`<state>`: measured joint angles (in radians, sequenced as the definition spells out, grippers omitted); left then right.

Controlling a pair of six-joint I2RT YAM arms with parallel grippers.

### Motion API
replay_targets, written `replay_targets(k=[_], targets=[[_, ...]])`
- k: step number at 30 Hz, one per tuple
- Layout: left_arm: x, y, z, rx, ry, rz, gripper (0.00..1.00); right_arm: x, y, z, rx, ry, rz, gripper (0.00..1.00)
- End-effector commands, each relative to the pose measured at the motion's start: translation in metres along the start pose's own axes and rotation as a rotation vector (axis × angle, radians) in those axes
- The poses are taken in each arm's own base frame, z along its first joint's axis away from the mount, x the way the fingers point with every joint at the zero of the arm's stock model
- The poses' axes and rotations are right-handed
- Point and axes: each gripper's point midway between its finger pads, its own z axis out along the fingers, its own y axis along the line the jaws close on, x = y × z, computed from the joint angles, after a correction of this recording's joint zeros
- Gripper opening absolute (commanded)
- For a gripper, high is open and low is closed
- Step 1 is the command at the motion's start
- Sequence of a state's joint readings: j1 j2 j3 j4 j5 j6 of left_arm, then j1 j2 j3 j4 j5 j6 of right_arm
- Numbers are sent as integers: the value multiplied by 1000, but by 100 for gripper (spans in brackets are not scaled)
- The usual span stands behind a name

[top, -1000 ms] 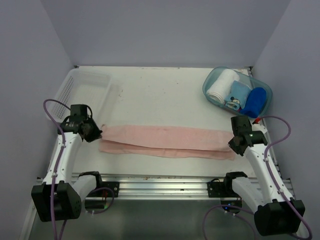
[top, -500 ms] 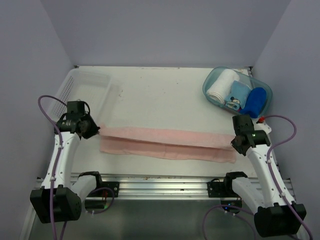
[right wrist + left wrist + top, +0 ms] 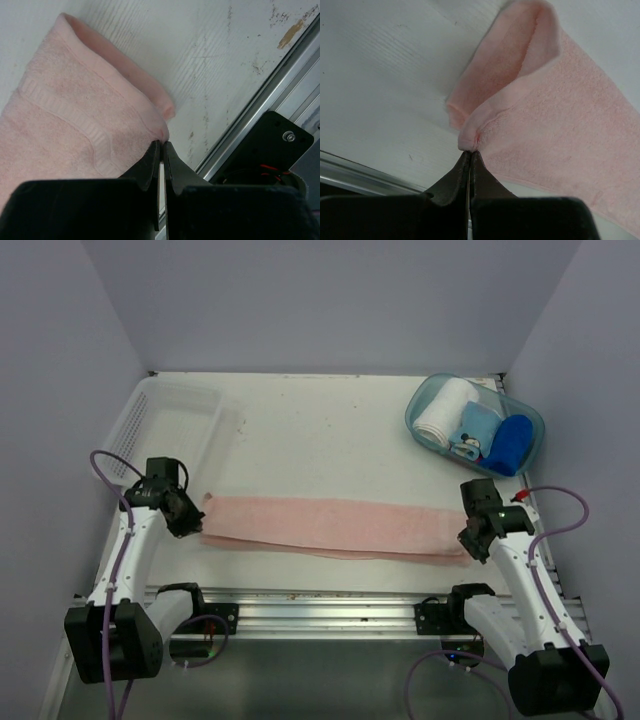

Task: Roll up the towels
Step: Fold the towel

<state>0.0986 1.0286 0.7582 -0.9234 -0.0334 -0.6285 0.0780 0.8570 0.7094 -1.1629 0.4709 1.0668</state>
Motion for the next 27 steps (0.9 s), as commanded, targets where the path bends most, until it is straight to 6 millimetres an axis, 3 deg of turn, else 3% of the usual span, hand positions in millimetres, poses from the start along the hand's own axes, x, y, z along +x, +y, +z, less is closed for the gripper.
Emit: replay_targets(k=[1,8,10,11,12,13,15,18,20,22,23,24,27], targets=[[-1,5,6,-34,-7,-27,0,1,-4,4,31,-5,43,0],[0,6,4,-41,-2,-37,0,1,-7,5,46,-12,54,0],[4,5,5,-33,13,-32,0,1,-4,3,33,-5,42,14],[6,1,5,-5,29,-30,5,1,-1,3,24,3,30,23],[7,-2,4,13,31,-29,14,-2,7,0,-10,3,23,40],[3,-5,2,22,17,-30,28,-1,11,-2,-37,19,-12,44],[-5,-10,-8,49,-25,-38,38,-11,20,-11,-78,-5,-17,53],[-33,-9,-29,25,-136,-55,42,-30,38,-23,-170,-61,-65,60],[-53,-26,-40,99,-214,-44,44,-31,51,-27,-216,-47,-103,58],[-52,-47,-38,206,-193,-12,41,-32,69,-28,-281,-41,-140,47],[-58,-60,-34,252,-201,0,39,-30,77,-27,-308,-26,-158,41],[-55,-68,-30,276,-182,17,35,-22,90,-22,-338,19,-188,28],[-47,-85,-8,271,-123,71,27,-13,101,-12,-331,75,-235,12]])
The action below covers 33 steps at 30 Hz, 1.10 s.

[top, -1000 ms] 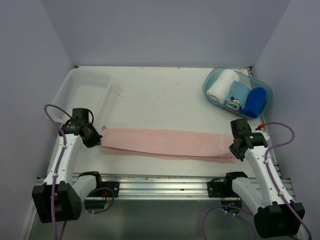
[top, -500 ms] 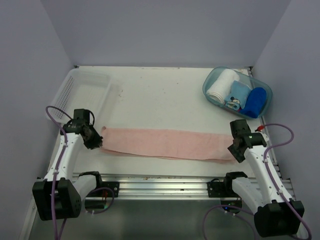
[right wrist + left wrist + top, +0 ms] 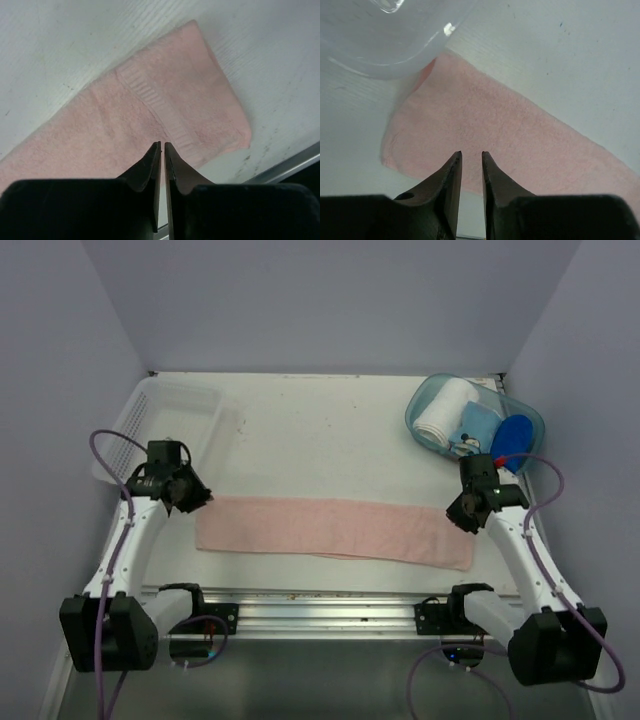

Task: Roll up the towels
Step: Fold the towel

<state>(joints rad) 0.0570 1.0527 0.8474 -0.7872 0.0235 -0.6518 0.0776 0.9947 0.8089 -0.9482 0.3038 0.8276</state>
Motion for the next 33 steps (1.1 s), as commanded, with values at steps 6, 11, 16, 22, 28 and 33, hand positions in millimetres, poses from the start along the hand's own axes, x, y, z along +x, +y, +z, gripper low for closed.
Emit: replay_targets(k=[6,11,16,22,28,33], targets=[[16,-25,60,26,107,75,22,-7,39,44,-29,68,-168,3],[26,-4,82,-84,158,74,23,-4,29,78,108,105,-202,1],[35,20,92,-183,170,99,27,0,27,99,156,122,-231,1],[31,22,88,-194,155,99,29,-12,25,82,129,78,-221,0],[12,20,72,-200,74,122,33,-18,5,78,141,44,-177,2],[-5,17,73,-227,62,183,30,-2,5,98,154,103,-188,0]])
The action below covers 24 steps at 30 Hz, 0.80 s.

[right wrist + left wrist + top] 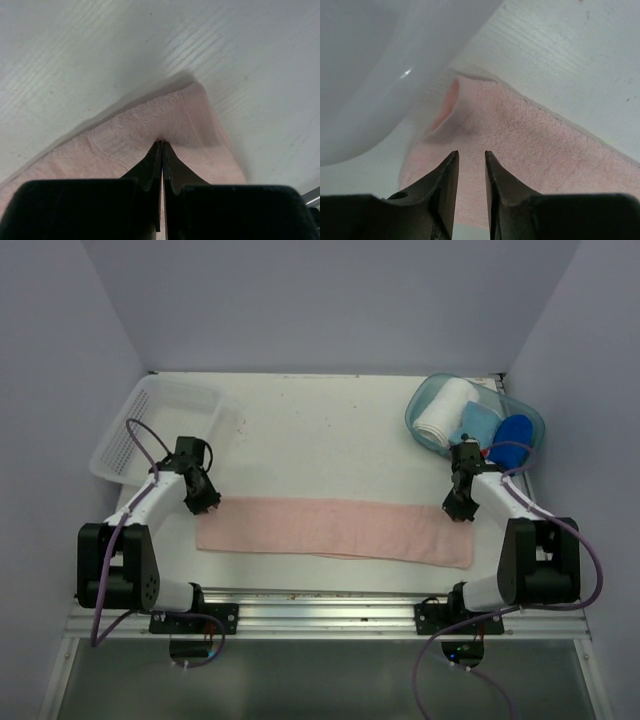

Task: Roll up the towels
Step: Fold the towel

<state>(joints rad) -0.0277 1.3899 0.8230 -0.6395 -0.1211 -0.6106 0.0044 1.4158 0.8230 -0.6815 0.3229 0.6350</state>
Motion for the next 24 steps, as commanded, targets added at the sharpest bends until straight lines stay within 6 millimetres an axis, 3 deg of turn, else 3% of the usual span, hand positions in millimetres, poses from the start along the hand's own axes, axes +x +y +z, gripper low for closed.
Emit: replay_targets(k=[1,8,14,18,20,24], targets=[[-27,-1,-6,-31,-61,53,30,9,0,16,15,25,-21,0],[-44,-11,-30,16,-110,67,29,5,6,11,-18,14,-5,0],[-36,12,-48,-53,-128,39,30,4,4,7,-17,4,-2,0],[-53,31,-63,-83,-190,-14,29,7,7,9,-30,23,0,0],[-56,50,-61,-143,-162,-50,27,8,8,9,-35,26,0,0],[-56,63,-58,-202,-142,-78,23,4,10,7,-44,20,-2,0]])
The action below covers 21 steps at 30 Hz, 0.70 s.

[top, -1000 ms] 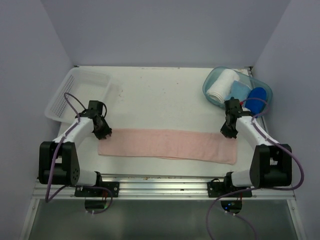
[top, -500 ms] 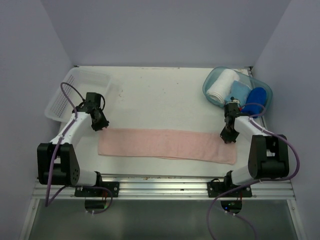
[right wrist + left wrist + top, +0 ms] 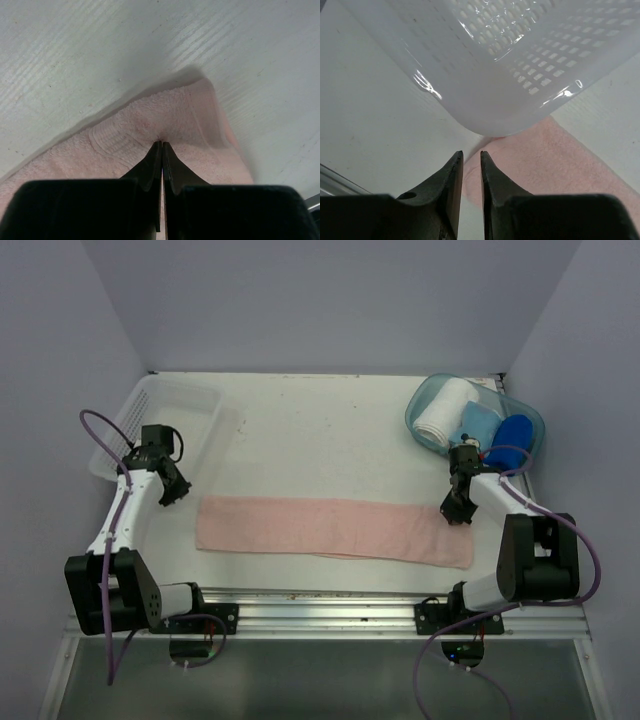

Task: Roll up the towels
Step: Fold the towel

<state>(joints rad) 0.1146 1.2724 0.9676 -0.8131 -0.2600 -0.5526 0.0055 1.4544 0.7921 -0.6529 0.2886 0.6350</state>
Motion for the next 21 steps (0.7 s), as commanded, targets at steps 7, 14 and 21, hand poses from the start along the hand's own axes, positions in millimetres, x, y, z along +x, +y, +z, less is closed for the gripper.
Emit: replay_targets(k=[7,14,21], targets=[[-22,16,14,-116,-58,-30,23,-10,12,-6,-57,-26,15,0],[-72,-21,44,-70,-90,-23,22,-12,15,-9,-75,-28,15,0],[-84,-43,28,27,-106,-19,21,-13,11,-19,-82,-45,18,0]])
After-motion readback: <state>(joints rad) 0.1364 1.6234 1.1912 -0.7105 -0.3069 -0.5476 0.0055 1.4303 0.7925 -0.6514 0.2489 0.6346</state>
